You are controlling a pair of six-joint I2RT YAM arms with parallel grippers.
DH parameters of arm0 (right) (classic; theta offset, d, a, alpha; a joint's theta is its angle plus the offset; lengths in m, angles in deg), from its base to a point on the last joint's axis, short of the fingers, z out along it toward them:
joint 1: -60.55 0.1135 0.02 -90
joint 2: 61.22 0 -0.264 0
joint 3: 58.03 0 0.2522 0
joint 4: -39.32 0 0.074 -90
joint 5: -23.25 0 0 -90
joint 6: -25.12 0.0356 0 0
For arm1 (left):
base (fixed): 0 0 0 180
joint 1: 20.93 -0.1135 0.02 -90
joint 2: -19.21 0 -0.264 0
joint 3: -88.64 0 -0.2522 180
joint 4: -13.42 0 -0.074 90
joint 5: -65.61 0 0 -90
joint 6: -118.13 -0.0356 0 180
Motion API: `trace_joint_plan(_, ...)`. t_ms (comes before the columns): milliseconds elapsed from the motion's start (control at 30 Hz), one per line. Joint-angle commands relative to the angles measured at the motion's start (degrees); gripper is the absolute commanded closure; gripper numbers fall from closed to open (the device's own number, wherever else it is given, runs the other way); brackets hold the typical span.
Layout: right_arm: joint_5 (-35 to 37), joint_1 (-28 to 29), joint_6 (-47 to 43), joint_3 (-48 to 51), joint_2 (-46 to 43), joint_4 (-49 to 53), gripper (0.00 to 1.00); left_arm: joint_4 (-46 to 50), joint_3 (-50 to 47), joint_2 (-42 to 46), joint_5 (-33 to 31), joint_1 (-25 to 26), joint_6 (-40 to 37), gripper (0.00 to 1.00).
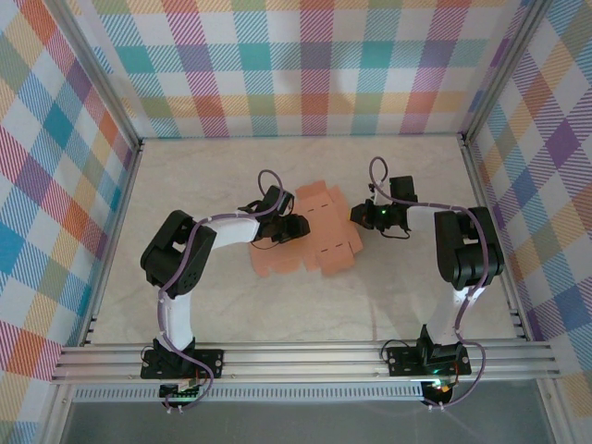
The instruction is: Fold the paper box
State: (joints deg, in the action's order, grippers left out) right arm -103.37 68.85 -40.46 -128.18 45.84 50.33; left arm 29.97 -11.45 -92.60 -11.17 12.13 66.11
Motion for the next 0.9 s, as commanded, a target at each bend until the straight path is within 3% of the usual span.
trace_joint_plan(0, 5.44, 1.01, -3.49, -1.16, -3.02, 4.42, 1.0, 5.96, -2.0, -0.9, -1.78, -0.46, -0.79, 0.46)
trace_joint_plan(100, 16.16, 4.08, -8.23, -3.18, -5.09, 12.67, 1.0, 6.7, -1.8, 2.23, -3.35, -0.52, -1.38, 0.27)
trace_joint_plan(233, 32.83, 8.72, -12.76, -6.36, -6.91, 20.9, 1.0, 7.21, -3.42, 8.65, -5.78, -1.68, -1.5, 0.12)
trace_joint_plan(367, 44.72, 12.6, -16.73, -8.53, -7.07, 24.55, 1.0, 8.07, -6.08, 13.36, -6.66, -4.55, -1.44, 0.0)
trace_joint_plan(600, 62.79, 18.49, -22.66, -12.34, -3.53, 28.06, 1.0, 7.33, -11.12, 17.74, -6.58, -8.72, -1.51, 0.0)
trace_joint_plan(867, 83.27, 24.45, -26.15, -15.96, 3.43, 30.07, 1.0, 6.53, -13.56, 19.29, -6.35, -9.94, -1.91, 0.0)
